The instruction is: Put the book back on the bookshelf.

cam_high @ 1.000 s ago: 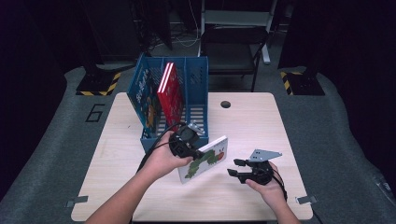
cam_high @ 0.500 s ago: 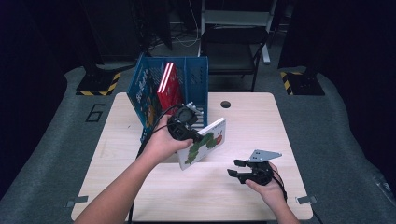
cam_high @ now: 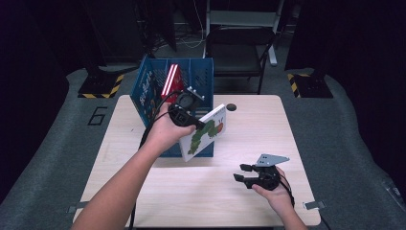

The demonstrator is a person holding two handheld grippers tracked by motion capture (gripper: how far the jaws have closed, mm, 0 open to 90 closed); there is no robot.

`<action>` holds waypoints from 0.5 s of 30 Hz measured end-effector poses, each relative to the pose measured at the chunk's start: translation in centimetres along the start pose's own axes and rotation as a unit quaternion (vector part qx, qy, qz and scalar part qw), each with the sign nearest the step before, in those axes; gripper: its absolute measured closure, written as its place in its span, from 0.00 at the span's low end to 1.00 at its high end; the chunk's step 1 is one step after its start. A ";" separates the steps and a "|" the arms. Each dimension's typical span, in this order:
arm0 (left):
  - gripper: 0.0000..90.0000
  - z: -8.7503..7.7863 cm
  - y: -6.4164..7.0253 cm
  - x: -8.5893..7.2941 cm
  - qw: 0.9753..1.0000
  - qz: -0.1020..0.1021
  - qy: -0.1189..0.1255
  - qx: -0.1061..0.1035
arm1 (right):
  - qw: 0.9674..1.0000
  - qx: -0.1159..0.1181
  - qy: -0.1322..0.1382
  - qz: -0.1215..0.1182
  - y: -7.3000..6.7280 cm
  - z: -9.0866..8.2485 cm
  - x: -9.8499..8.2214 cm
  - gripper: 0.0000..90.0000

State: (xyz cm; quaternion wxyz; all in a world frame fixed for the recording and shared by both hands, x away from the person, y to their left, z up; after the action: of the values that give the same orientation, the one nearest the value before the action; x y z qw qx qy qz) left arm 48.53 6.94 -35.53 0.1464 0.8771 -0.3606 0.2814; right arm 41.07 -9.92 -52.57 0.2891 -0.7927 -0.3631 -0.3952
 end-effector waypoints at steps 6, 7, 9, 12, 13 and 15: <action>0.85 -0.1 -1.4 0.8 1.000 -0.018 0.004 0.017 | 1.000 -0.004 0.004 0.001 0.1 -0.1 0.0 0.53; 0.85 -0.1 -1.7 0.8 1.000 -0.021 0.004 0.018 | 1.000 0.000 0.003 0.000 0.0 -0.1 0.0 0.53; 0.85 0.1 -2.1 1.0 0.999 -0.028 0.007 0.024 | 1.000 0.001 0.003 0.002 0.0 -0.1 0.0 0.53; 0.85 0.2 -2.8 1.0 0.999 -0.039 0.004 0.028 | 1.000 0.001 0.004 0.000 0.0 -0.1 0.0 0.53; 0.85 0.3 -3.1 1.1 0.999 -0.041 0.005 0.033 | 1.000 0.002 0.004 0.001 0.0 -0.1 0.0 0.53; 0.85 0.4 -3.5 1.2 0.998 -0.049 0.004 0.036 | 1.000 -0.001 0.004 0.000 0.0 -0.1 0.0 0.53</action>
State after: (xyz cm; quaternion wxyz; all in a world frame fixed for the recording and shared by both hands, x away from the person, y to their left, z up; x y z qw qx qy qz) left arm 51.86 8.58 -35.31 0.1293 0.8973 -0.3066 0.2899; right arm 41.00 -9.99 -52.54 0.2895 -0.7915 -0.3619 -0.3985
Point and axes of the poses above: each handheld gripper's, and its own axes: z roughly forward along the jaws, x roughly out of its top, y roughly to its right, the point moved 10 cm from there along z, roughly forward along the jaws, and after that the axes turned 2 degrees about x, right-handed, at the moved point
